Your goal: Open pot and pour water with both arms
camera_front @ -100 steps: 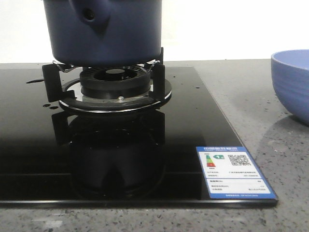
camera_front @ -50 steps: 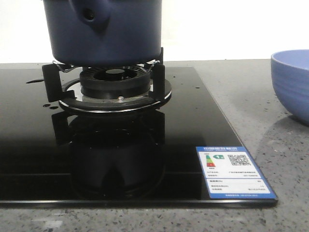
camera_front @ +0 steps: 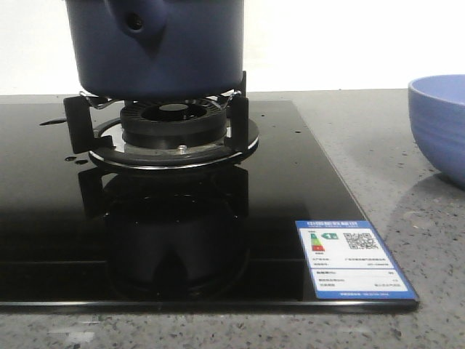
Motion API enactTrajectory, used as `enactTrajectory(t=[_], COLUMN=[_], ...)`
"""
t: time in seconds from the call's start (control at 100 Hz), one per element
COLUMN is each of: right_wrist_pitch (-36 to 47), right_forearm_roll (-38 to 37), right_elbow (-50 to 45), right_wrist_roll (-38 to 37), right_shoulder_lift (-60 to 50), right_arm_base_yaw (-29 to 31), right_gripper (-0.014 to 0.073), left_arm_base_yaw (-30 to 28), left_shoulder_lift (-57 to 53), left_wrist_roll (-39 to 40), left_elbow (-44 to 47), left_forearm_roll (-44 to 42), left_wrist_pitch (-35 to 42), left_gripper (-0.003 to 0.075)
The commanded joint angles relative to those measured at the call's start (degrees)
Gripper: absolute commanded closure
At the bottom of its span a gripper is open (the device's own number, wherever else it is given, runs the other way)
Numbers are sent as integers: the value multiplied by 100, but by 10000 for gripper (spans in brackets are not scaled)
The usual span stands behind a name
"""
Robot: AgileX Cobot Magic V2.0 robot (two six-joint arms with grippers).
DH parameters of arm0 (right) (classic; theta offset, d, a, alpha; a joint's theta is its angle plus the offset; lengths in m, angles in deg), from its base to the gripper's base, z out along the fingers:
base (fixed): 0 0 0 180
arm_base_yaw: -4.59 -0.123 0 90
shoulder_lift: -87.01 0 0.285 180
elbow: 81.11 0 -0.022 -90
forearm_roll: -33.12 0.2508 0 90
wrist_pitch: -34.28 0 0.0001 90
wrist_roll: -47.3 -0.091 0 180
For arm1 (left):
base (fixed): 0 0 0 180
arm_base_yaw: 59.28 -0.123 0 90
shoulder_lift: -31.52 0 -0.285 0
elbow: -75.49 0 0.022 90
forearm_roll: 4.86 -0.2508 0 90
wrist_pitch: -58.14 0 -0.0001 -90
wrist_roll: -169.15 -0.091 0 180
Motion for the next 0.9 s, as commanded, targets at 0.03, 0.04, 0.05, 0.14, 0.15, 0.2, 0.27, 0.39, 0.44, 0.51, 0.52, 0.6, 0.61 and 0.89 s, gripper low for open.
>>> enactTrajectory(t=[0.03,0.04,0.05,0.14,0.15,0.2,0.27,0.39,0.44,0.51,0.52,0.6,0.61,0.89], right_wrist_pitch=[1514,1563,1583,1437,1321,984,439,236,271,18,-45,-1087,-1196,-4115], right_forearm_roll=[139,156,169,496,555,747,998,1150,1287,1692,1764,1849,1849,1811], right_elbow=[-153,-153,-153,-153,-153,-143,-72,30,140,399,468,936,1034,2828], right_wrist_roll=[-53,-148,-263,-925,-991,-1010,-1010,-1010,-1010,-1019,-1019,-1019,-1019,-867], right_shoulder_lift=[-94,-94,-94,-94,-94,-94,-94,-94,-94,-69,-53,114,167,1545], right_arm_base_yaw=[47,47,47,47,47,47,47,47,47,47,47,47,47,-303], right_gripper=[658,658,658,658,658,658,658,655,655,655,655,655,655,655], left_arm_base_yaw=[20,20,20,20,20,20,20,20,20,27,27,27,27,221], left_shoulder_lift=[-157,-157,-157,-157,-157,-157,-157,-157,-157,-157,-157,-102,-92,1099], left_wrist_roll=[43,43,43,43,43,43,43,43,43,-8,-25,-274,-311,-2091], left_elbow=[155,155,155,155,155,155,155,145,81,-88,-110,-404,-467,-1783], left_forearm_roll=[1651,1807,1962,3822,4023,4609,5472,6333,6276,6107,6052,5668,5635,5024], left_wrist_pitch=[1331,1387,1495,2016,2040,2174,2244,2153,1903,1434,1383,901,828,-397], left_gripper=[741,741,741,741,741,741,741,741,741,741,741,741,741,740])
